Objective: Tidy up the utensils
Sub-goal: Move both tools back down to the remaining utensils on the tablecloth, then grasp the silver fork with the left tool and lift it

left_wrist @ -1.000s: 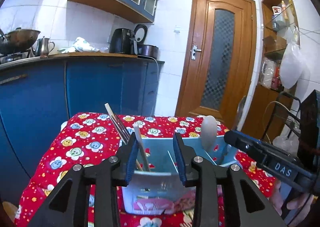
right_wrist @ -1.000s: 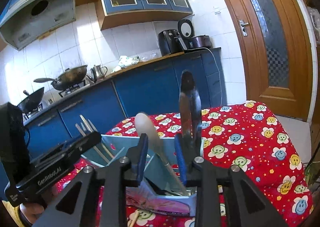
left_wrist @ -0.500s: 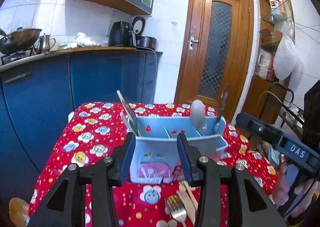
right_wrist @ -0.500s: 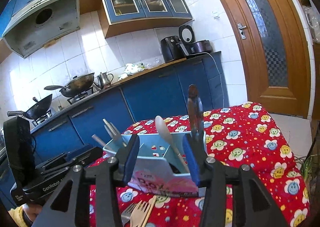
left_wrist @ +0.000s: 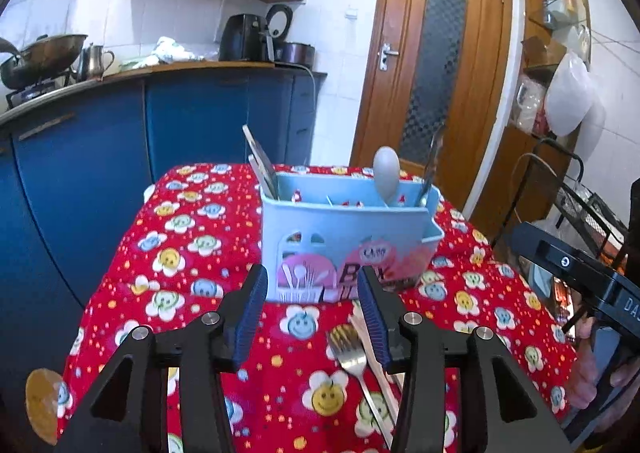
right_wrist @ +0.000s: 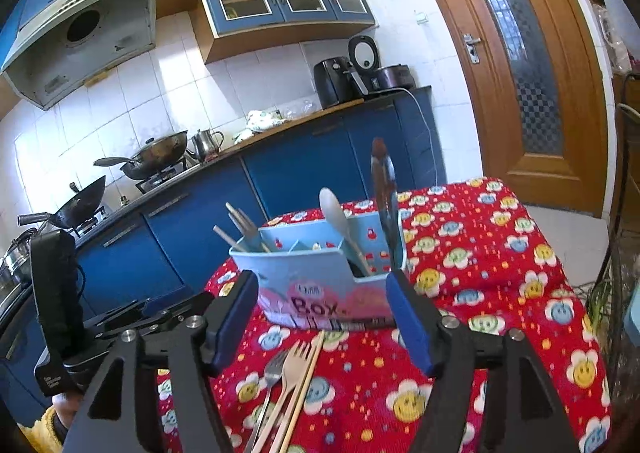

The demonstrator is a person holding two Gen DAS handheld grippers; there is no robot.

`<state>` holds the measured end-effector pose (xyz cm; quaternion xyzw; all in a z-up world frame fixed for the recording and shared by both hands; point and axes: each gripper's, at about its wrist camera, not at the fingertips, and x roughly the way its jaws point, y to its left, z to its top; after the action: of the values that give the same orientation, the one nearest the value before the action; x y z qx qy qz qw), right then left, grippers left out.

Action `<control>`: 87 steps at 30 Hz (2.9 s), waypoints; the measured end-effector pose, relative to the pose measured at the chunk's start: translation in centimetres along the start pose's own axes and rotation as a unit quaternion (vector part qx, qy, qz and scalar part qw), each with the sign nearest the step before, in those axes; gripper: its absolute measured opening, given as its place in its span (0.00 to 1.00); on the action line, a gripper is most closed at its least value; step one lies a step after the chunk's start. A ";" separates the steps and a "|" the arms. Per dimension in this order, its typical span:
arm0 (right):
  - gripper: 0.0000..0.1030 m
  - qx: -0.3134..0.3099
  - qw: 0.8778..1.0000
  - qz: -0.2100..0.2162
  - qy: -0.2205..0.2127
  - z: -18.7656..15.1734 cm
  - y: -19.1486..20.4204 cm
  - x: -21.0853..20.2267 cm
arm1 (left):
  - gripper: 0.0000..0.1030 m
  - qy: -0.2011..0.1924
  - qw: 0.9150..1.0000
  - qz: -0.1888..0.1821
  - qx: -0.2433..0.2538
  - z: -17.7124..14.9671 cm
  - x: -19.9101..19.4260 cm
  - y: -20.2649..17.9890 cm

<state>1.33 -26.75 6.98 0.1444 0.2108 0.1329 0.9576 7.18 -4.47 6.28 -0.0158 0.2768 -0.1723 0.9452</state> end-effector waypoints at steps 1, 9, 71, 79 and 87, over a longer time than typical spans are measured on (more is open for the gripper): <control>0.70 0.002 1.000 -0.001 0.001 -0.2 -0.1 -0.2 | 0.47 0.003 1.000 0.000 0.001 -0.2 0.0 0.0; 0.75 0.026 0.999 -0.016 0.019 -2.2 -0.8 -1.6 | 0.51 0.035 0.999 0.003 0.007 -1.5 -0.5 -0.4; 0.77 0.100 0.990 -0.053 0.088 -7.1 -5.8 -2.2 | 0.03 0.186 0.971 -0.123 -0.082 -5.4 7.8 -1.2; 0.77 0.095 0.990 -0.051 0.091 -7.1 -5.3 -2.0 | 0.02 0.137 0.982 -0.112 -0.072 -4.8 5.0 -0.2; 0.76 0.077 0.990 -0.048 0.104 -6.7 -3.9 -1.4 | 0.01 0.078 0.990 -0.107 -0.054 -3.9 2.0 0.8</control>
<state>-2.08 -29.30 0.31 0.1928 0.3255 0.0847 0.9218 6.94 -4.15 1.85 -0.0824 0.3556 -0.2582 0.8945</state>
